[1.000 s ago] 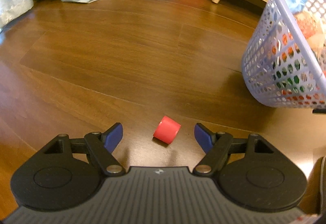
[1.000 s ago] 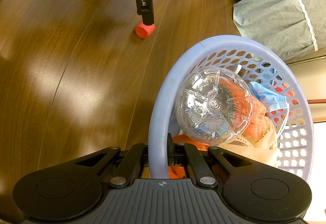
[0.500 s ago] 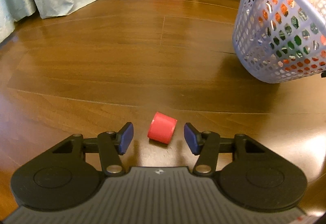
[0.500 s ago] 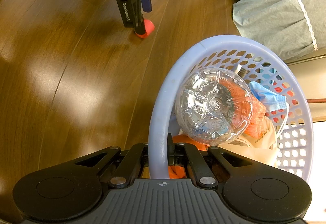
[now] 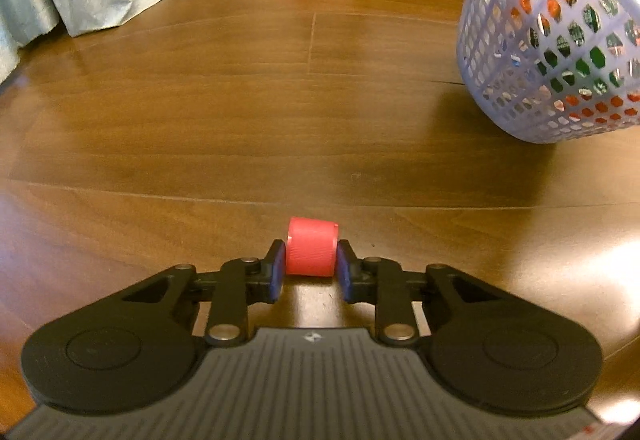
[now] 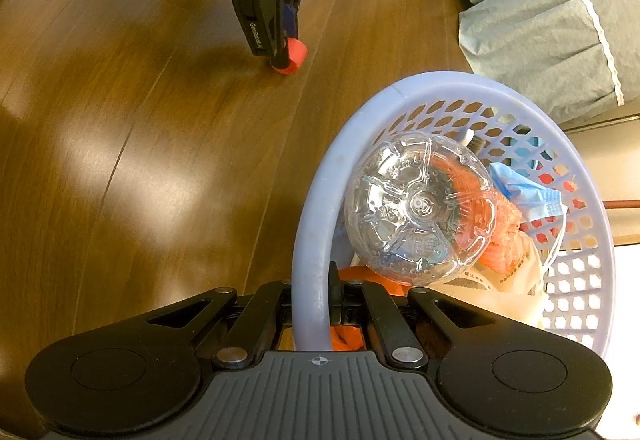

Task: Collect trash
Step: 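Close the left gripper on the red cap and lift it, then carry the red cap with the left gripper over the wastebasket and release it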

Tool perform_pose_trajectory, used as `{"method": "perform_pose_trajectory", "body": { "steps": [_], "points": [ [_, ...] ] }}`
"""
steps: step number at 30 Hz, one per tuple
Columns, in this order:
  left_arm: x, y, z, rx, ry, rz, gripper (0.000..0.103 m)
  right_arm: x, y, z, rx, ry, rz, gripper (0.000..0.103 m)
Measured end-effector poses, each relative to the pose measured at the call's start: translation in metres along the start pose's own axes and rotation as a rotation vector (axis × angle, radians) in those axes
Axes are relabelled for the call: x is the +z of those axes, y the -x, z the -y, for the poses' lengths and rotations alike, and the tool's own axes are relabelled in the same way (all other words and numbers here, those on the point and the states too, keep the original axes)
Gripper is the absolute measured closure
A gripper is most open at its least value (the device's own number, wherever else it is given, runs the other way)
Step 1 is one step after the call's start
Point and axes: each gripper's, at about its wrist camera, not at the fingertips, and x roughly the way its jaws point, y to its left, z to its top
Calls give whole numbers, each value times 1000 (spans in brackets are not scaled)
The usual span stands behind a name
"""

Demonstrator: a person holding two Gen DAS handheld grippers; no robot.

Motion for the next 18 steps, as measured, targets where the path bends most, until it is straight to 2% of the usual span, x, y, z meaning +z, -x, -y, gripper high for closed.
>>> {"method": "perform_pose_trajectory", "body": {
  "steps": [8, 18],
  "points": [
    [-7, 26, -15, 0, 81, 14, 81, 11, 1, -4, 6, 32, 40, 103],
    [-12, 98, -35, -10, 183, 93, 81, 38, 5, -18, 21, 78, 113, 103]
  ]
}}
